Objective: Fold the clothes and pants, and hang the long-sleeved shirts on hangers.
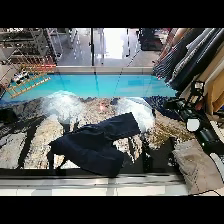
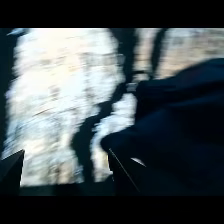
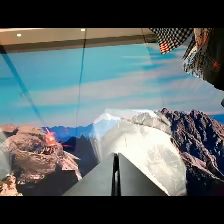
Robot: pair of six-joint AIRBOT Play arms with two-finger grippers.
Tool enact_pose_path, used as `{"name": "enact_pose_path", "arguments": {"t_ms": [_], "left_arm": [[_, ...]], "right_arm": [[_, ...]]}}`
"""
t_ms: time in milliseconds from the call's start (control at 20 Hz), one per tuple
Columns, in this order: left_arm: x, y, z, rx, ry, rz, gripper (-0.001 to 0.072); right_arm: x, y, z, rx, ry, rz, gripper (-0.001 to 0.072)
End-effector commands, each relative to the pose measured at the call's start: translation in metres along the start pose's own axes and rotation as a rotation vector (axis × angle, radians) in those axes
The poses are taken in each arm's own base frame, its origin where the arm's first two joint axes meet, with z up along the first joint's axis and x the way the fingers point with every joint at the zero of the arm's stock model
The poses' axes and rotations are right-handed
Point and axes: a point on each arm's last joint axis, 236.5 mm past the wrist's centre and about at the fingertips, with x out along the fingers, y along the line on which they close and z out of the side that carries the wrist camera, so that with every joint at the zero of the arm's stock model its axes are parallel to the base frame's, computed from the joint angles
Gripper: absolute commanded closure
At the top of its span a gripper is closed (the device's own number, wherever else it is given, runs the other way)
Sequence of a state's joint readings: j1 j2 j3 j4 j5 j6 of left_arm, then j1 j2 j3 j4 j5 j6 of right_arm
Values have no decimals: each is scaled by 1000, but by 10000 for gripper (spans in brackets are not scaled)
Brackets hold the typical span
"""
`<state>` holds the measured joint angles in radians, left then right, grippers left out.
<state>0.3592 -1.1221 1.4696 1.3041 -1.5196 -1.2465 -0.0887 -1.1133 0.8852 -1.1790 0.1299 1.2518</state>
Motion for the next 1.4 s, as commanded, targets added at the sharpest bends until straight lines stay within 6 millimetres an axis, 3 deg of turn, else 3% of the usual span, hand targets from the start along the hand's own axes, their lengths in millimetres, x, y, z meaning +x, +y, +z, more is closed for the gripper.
{"name": "enact_pose_path", "arguments": {"t_ms": [0,100,300,400,450,500,550,650,700,900,1050,1100,1150,1200,1350], "left_arm": [[-17,-77,27,182,-154,-331,132],[-17,-78,28,197,-157,-332,132],[-1,-29,8,179,-52,-131,132],[9,-14,0,173,-17,-80,130],[17,-11,-7,168,10,-77,122],[27,-10,-14,162,42,-89,51],[37,-9,-23,168,77,-102,4],[59,-9,-43,151,150,-134,2],[69,-11,-53,128,184,-157,3],[98,-25,-74,1,226,-238,14],[105,-42,-86,-84,241,-340,14],[106,-48,-91,-122,248,-385,13],[108,-49,-96,-159,255,-412,14],[111,-47,-103,-189,261,-418,13],[123,-39,-115,-258,252,-411,13]], "right_arm": [[0,1,0,-1,1,1,698],[0,1,0,-1,1,1,698],[0,1,0,-1,1,1,698],[0,1,0,-1,1,1,698],[0,1,0,-1,1,1,698],[0,0,2,5,-8,-1,698],[0,1,6,47,-23,0,698],[-4,16,-1,284,34,58,698],[-9,30,-13,326,107,103,698],[-54,84,-99,293,543,289,661],[-117,103,-160,192,898,413,646],[-133,102,-173,150,978,435,515],[-144,103,-184,151,1034,450,258],[-152,109,-193,168,1068,470,173],[-181,147,-227,291,1153,627,174]]}}
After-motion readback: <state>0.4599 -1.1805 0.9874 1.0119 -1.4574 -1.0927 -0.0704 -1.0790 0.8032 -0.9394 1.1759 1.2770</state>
